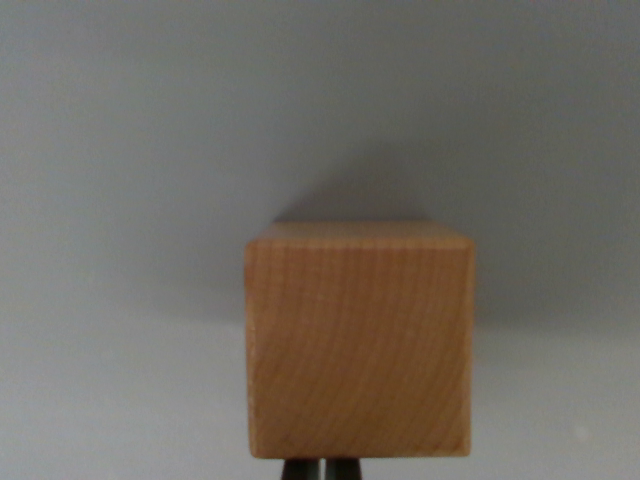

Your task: Push wooden cube

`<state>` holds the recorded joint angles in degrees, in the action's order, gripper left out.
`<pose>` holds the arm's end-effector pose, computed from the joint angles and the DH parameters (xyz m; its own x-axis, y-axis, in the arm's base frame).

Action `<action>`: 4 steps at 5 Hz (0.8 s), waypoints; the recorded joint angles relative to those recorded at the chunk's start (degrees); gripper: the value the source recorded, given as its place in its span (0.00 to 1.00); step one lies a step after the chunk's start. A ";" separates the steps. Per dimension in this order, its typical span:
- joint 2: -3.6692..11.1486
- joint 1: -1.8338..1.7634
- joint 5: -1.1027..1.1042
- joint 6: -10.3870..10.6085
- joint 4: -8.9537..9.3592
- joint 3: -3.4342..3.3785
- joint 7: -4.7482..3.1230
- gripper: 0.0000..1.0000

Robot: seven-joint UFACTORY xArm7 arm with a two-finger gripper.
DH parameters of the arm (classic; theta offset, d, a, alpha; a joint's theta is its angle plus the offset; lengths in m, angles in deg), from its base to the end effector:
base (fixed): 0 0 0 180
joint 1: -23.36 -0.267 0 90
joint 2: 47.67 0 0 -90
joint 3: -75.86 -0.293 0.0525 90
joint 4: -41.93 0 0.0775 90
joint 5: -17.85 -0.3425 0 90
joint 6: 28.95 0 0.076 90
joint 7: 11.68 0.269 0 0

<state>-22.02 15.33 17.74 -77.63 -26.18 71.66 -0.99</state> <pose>0.4968 0.1118 0.0330 0.9935 0.0206 -0.1116 0.0193 -0.9997 -0.0125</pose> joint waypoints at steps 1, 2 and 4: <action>1.69 0.07 0.11 -1.02 -2.70 0.14 -0.17 1.00; 1.69 0.07 0.11 -1.02 -2.70 0.14 -0.17 1.00; 3.33 0.14 0.22 -2.00 -5.32 0.28 -0.33 1.00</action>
<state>-18.69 15.48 17.96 -79.63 -31.50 71.94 -1.32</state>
